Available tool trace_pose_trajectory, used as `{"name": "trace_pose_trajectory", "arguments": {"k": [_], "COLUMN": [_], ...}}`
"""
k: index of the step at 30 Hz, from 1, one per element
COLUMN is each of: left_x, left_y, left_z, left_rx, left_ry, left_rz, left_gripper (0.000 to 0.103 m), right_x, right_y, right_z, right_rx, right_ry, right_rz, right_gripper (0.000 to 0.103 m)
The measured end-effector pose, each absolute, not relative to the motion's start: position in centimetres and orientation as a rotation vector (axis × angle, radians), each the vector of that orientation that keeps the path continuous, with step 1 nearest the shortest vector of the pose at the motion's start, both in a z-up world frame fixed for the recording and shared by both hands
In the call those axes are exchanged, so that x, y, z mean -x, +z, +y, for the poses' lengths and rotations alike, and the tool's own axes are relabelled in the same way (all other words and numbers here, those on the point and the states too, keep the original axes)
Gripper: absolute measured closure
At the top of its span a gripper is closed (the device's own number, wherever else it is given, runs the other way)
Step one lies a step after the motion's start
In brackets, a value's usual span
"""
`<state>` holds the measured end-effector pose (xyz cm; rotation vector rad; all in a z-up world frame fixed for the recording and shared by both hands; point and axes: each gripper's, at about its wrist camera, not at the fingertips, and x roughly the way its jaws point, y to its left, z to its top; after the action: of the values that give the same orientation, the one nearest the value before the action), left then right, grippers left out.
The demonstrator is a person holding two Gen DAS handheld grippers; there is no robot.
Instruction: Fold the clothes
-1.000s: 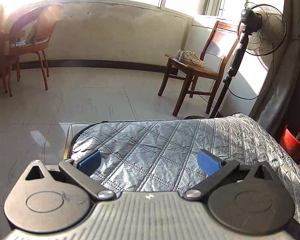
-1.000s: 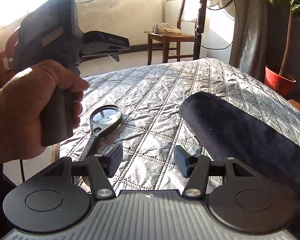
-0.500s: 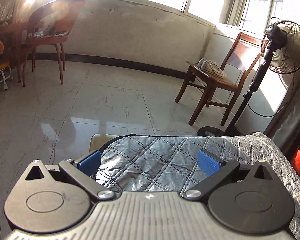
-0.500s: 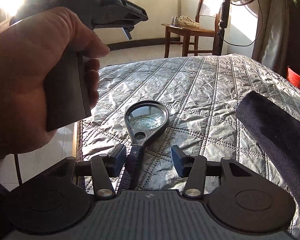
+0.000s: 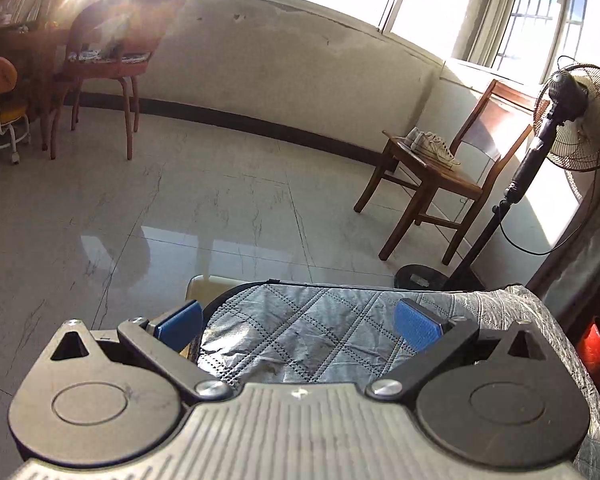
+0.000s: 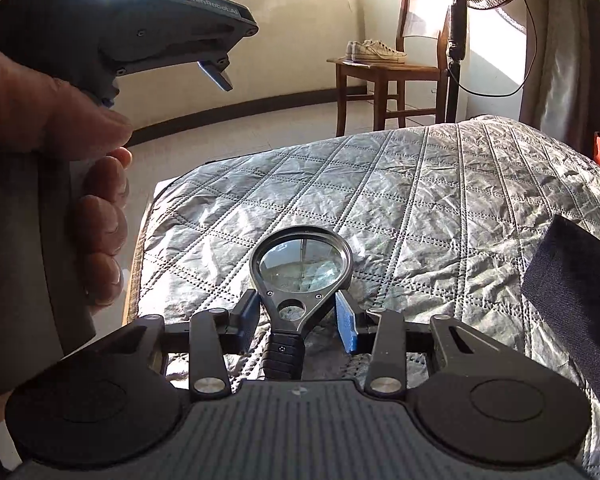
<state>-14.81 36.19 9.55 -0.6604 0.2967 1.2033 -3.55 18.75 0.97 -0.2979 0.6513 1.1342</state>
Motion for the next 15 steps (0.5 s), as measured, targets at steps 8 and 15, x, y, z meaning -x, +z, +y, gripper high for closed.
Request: {"name": "trace_pose_trajectory", "arguments": {"k": [8,15], "left_x": [14.0,10.1], "left_y": [8.7,7.4], "left_z": [36.6,34.7], "left_rx": [0.676,0.649], "left_ry": [1.159,0.951], "left_rz": [0.357,0.513], "left_gripper": [0.001,0.001], "right_x": [2.3,0.8], "right_y": [2.5,2.9], "right_z": [14.7,7.4], "right_rx": [0.293,0.586], "right_ry": [1.083,0.702], "right_rz": [0.587,0.458], "right_gripper": [0.034,0.033]}}
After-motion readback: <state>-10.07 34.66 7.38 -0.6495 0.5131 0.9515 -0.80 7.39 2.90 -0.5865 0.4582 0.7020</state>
